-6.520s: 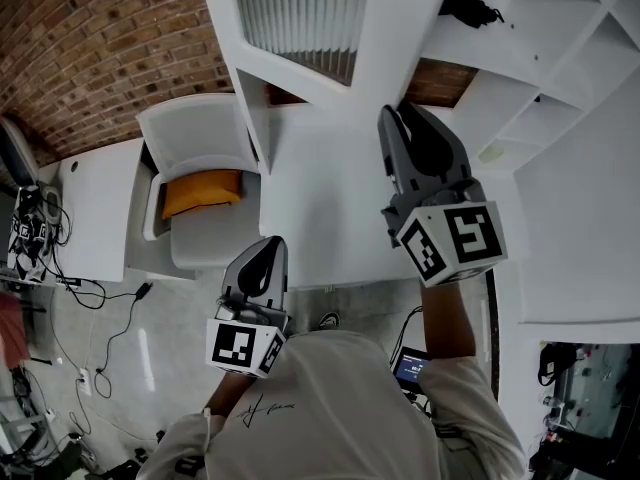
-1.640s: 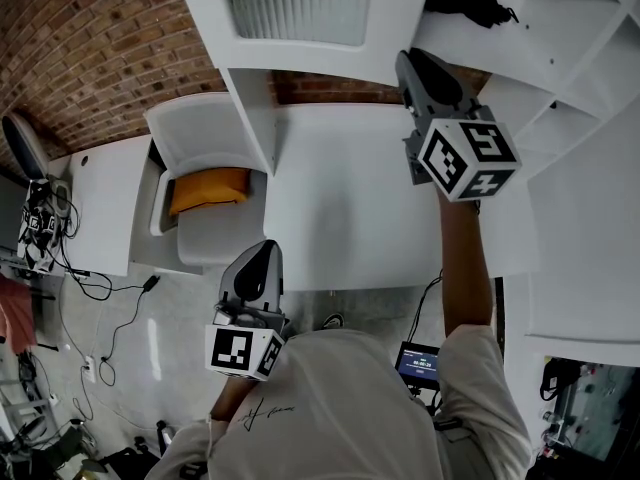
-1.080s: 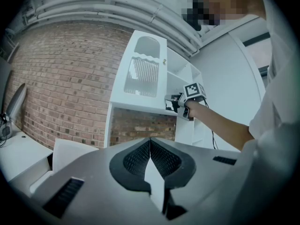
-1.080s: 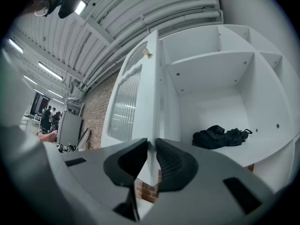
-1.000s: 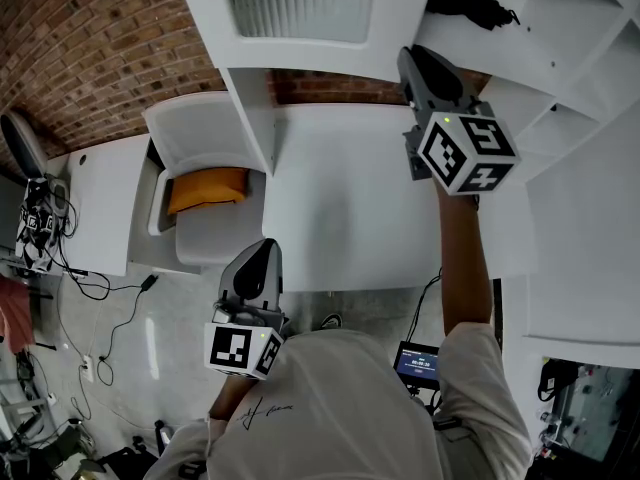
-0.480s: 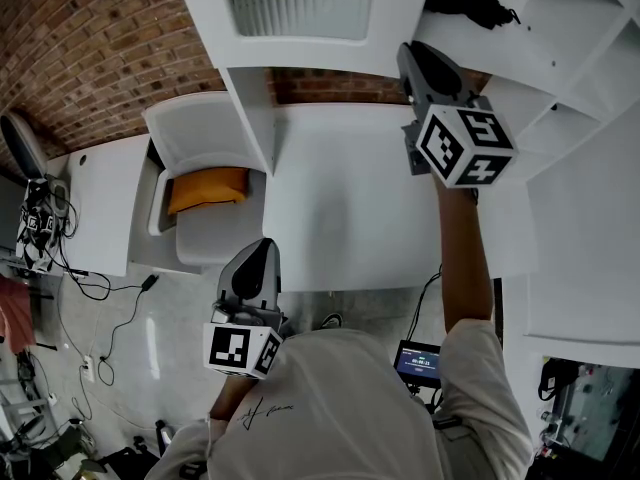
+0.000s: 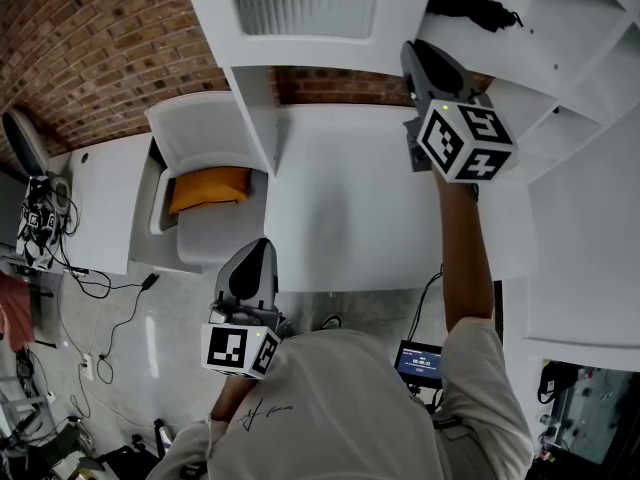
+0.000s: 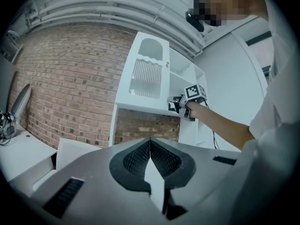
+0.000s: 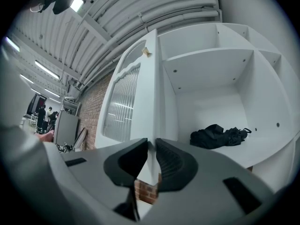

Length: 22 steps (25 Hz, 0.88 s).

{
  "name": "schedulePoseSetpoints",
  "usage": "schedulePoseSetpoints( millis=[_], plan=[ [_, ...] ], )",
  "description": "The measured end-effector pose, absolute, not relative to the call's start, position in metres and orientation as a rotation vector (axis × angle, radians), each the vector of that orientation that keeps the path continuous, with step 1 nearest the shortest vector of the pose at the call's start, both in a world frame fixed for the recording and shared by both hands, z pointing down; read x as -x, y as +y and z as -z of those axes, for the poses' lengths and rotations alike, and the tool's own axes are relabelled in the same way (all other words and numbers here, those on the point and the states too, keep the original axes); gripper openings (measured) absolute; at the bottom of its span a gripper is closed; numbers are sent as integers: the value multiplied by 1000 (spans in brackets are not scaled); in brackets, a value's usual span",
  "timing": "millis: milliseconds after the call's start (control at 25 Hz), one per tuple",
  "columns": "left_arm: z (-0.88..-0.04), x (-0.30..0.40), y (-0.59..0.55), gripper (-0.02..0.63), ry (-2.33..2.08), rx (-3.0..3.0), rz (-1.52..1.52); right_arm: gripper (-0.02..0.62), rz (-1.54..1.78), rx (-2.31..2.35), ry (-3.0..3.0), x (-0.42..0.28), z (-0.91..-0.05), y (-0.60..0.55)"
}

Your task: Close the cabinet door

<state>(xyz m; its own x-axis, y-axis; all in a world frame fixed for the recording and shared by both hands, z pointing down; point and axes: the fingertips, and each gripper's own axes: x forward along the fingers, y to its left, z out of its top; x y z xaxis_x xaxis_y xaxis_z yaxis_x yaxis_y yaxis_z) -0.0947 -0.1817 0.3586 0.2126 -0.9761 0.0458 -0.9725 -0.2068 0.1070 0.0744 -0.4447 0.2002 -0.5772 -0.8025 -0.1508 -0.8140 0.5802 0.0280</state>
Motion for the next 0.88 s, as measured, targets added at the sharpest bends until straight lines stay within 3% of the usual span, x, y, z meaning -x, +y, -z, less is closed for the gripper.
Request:
schedulePoseSetpoints(
  millis=[880],
  plan=[
    [-359,101,-187,15,-1911,-2342,52,63,-129,1390,2676,-72,-200,-464]
  ],
)
